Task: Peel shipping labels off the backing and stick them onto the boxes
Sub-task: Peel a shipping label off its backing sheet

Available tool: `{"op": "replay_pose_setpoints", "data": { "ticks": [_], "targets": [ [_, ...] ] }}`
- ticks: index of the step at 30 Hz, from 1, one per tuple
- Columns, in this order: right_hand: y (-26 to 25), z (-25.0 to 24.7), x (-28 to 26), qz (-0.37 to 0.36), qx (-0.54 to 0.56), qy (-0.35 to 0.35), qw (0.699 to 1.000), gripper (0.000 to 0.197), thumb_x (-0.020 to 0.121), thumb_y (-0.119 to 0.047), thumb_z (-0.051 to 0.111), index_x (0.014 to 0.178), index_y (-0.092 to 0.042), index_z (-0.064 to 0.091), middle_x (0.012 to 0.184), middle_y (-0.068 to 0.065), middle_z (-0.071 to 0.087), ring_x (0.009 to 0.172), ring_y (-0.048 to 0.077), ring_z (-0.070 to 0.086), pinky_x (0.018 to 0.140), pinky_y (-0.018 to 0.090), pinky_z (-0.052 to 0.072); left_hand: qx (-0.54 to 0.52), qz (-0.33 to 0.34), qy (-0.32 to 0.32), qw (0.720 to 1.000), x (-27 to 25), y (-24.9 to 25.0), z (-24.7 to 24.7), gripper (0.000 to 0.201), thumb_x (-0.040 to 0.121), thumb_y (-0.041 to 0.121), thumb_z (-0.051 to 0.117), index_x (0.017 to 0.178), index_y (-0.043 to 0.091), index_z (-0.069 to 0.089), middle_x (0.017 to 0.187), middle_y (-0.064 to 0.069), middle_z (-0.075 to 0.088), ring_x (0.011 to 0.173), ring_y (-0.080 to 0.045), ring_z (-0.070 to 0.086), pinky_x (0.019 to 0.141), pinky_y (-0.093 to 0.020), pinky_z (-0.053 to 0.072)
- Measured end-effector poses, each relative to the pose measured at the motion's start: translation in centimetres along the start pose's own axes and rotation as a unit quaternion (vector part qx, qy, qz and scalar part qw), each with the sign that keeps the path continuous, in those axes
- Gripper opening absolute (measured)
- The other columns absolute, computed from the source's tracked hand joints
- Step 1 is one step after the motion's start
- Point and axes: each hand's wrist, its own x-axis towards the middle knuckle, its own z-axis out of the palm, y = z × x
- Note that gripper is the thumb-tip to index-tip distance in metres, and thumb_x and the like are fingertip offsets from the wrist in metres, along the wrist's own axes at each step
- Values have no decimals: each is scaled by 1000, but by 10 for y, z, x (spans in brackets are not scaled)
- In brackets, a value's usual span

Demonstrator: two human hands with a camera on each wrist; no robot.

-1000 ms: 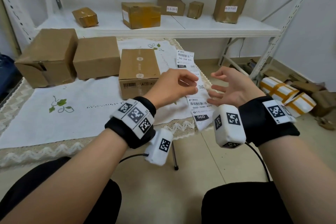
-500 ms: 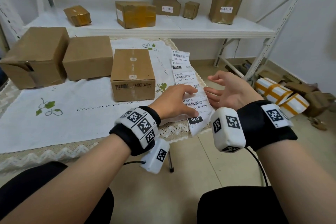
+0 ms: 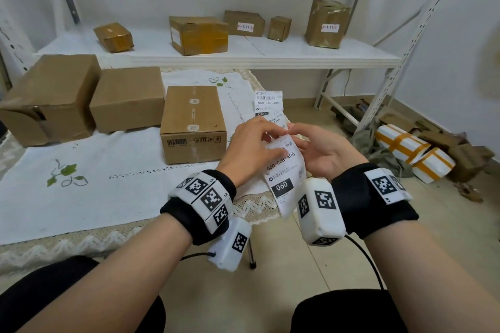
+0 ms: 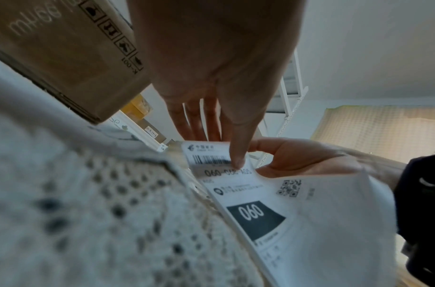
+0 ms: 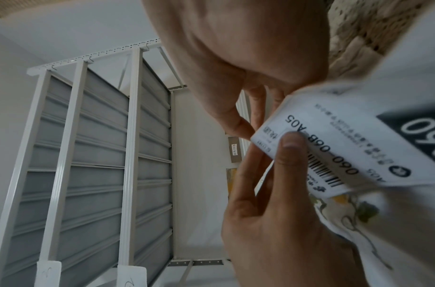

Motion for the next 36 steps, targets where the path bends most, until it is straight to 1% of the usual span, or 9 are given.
{"op": "replay_pose_setpoints", "data": {
  "ticks": [5,11,16,19,23,25,30,33,36],
  "targets": [
    [1,5,5,3,40,-11,999,29,92,4,57,120,1,66,122,19,71,123,36,65,105,52,52,-37,-13,50,998,3,-2,-3,24,78,13,85,100,21,80,98,6,72,88,-9,68,78,-22,54],
    [1,9,7,5,54,-33,998,18,92,0,55,109,0,63,95,19,59,103,31,53,110,46,45,-84,-9,70,994,4,-2,-8,14,79,10,86,90,19,82,86,5,78,78,-8,74,76,-29,61],
    [1,10,6,20,73,-37,996,12,91,0,56,97,-1,66,87,16,58,96,30,52,90,41,50,-87,12,87,992,4,-1,-8,13,78,9,86,86,17,81,85,7,74,76,-6,72,74,-26,60],
    [0,10,4,21,78,-40,996,13,91,0,56,99,-2,67,90,16,64,100,30,55,88,40,51,-85,25,90,992,4,0,-9,13,77,7,87,85,16,81,84,7,72,74,-6,69,72,-23,59],
    [1,10,7,23,87,-35,995,23,91,1,57,112,-1,65,112,19,65,105,31,58,111,46,46,-70,40,93,992,5,0,-9,12,77,9,87,84,17,81,84,7,71,74,-6,66,68,-19,54],
    [1,11,8,22,89,-28,995,26,90,1,57,115,-3,63,116,18,62,105,31,58,113,49,44,-64,47,95,992,5,-1,-9,12,77,9,87,84,17,81,83,7,70,73,-5,65,66,-14,49],
    [1,10,9,17,90,-23,995,26,92,0,55,116,-2,62,110,18,65,103,31,61,107,47,50,-59,57,98,992,5,1,-9,11,77,9,87,84,17,82,83,6,70,69,-3,63,65,-12,46],
    [1,10,7,9,67,-15,998,21,92,-1,56,113,-2,61,94,16,65,92,30,63,85,43,57,-64,60,102,991,4,2,-10,13,76,7,87,81,17,81,80,5,70,65,0,60,65,-11,44],
    [1,11,5,11,47,-10,999,20,92,-4,57,111,-2,62,99,16,65,89,30,65,73,40,58,-65,59,102,991,3,3,-11,13,76,5,86,80,17,81,79,3,71,65,-2,60,66,-13,46]
  ]
}}
